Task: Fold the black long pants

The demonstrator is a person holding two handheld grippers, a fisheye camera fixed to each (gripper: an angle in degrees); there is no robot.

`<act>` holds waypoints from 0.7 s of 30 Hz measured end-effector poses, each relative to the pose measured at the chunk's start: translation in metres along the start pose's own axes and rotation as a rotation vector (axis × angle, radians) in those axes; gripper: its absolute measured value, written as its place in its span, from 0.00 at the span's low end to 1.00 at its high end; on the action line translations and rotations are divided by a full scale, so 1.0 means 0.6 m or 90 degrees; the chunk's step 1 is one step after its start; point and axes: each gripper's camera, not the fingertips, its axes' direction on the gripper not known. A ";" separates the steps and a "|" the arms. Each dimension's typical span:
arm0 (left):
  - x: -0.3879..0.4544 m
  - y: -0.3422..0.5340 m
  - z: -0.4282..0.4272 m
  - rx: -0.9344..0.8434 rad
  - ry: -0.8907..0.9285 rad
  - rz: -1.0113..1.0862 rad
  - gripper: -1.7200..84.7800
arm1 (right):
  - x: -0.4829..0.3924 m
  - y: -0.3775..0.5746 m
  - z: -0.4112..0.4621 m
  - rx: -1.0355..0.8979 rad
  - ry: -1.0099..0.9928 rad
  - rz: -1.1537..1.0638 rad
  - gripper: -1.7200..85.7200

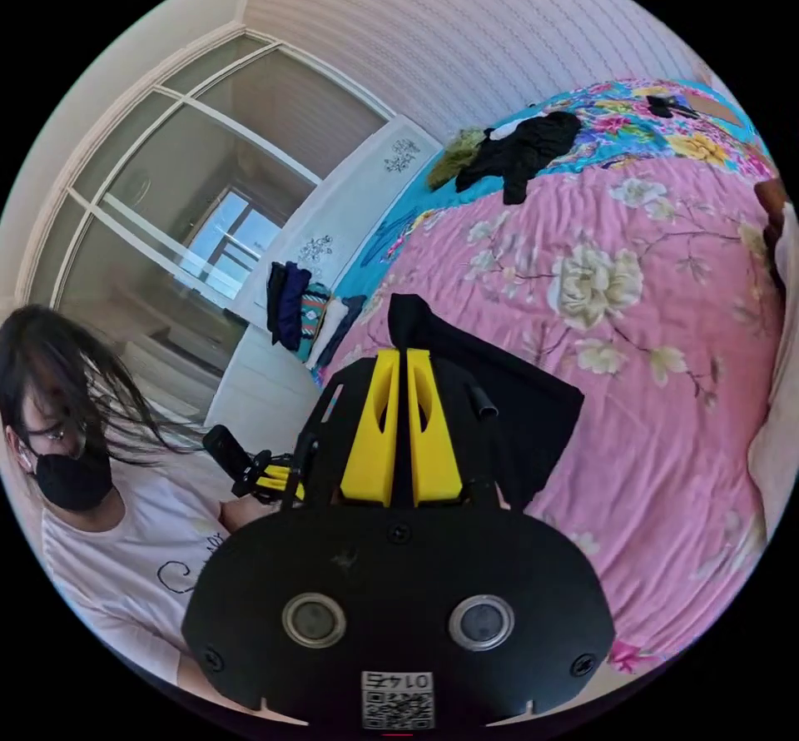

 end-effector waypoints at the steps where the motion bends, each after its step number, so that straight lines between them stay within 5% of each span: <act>1: -0.036 0.007 -0.005 -0.021 -0.057 -0.025 0.01 | -0.011 -0.010 0.027 -0.008 0.008 -0.009 0.03; 6: -0.147 0.037 0.013 -0.106 -0.177 -0.130 0.06 | -0.054 -0.048 0.187 -0.067 0.042 -0.029 0.05; 13: -0.156 0.002 0.081 -0.100 -0.125 -0.144 0.08 | -0.073 -0.025 0.211 -0.124 0.180 -0.086 0.05; 21: -0.183 -0.019 0.275 -0.282 -0.193 -0.110 0.07 | -0.112 0.173 0.324 -0.288 -0.017 -0.097 0.03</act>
